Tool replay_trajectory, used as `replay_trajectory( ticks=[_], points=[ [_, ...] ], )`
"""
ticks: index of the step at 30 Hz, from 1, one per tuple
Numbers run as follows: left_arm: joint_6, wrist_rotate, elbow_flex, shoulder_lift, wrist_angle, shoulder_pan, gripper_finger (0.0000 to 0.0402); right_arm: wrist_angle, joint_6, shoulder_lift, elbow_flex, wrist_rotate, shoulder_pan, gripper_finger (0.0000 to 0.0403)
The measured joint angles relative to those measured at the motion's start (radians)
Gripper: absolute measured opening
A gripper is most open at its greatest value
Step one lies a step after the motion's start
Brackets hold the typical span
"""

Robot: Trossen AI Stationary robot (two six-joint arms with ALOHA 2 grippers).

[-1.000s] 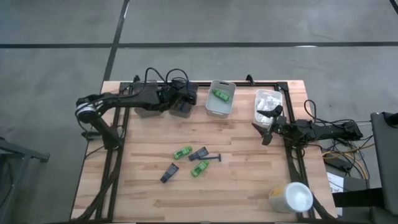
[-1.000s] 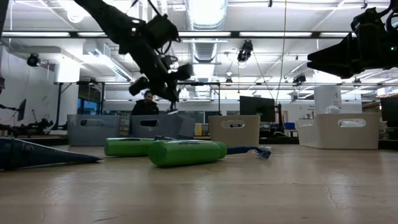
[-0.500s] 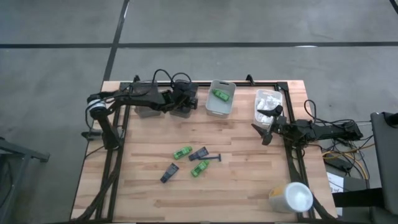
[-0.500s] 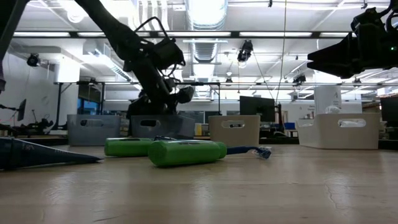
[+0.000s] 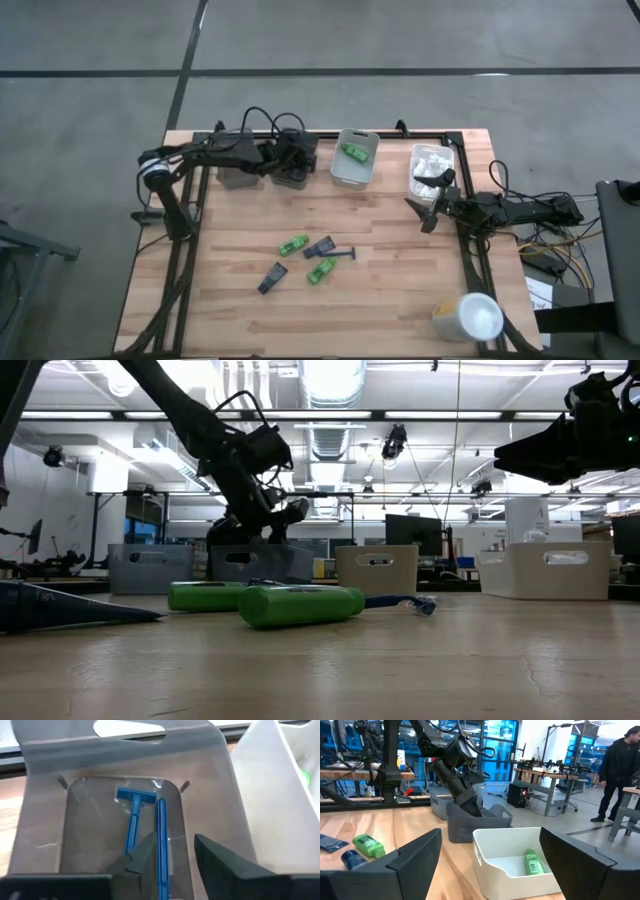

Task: Pick & Place Travel size toiletries
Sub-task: Put the green shampoo into the gray bin

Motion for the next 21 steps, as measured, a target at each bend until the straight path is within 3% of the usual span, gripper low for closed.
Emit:
replay_trajectory(
  ticks=[5,11,21],
  points=[
    [0.018,-0.004,0.000,-0.056,0.003,0.002,0.0161,0.000,0.002,0.000,0.000,-0.008,0.000,0.0317],
    [0.119,0.001,0.001,-0.156,-0.014,-0.011,0.0158,0.000,0.003,0.000,0.000,-0.011,0.000,0.0300],
    [0.256,0.044,0.001,-0.303,-0.099,-0.149,0.0153,0.000,0.001,0.000,0.000,-0.012,0.000,0.0274]
  ],
)
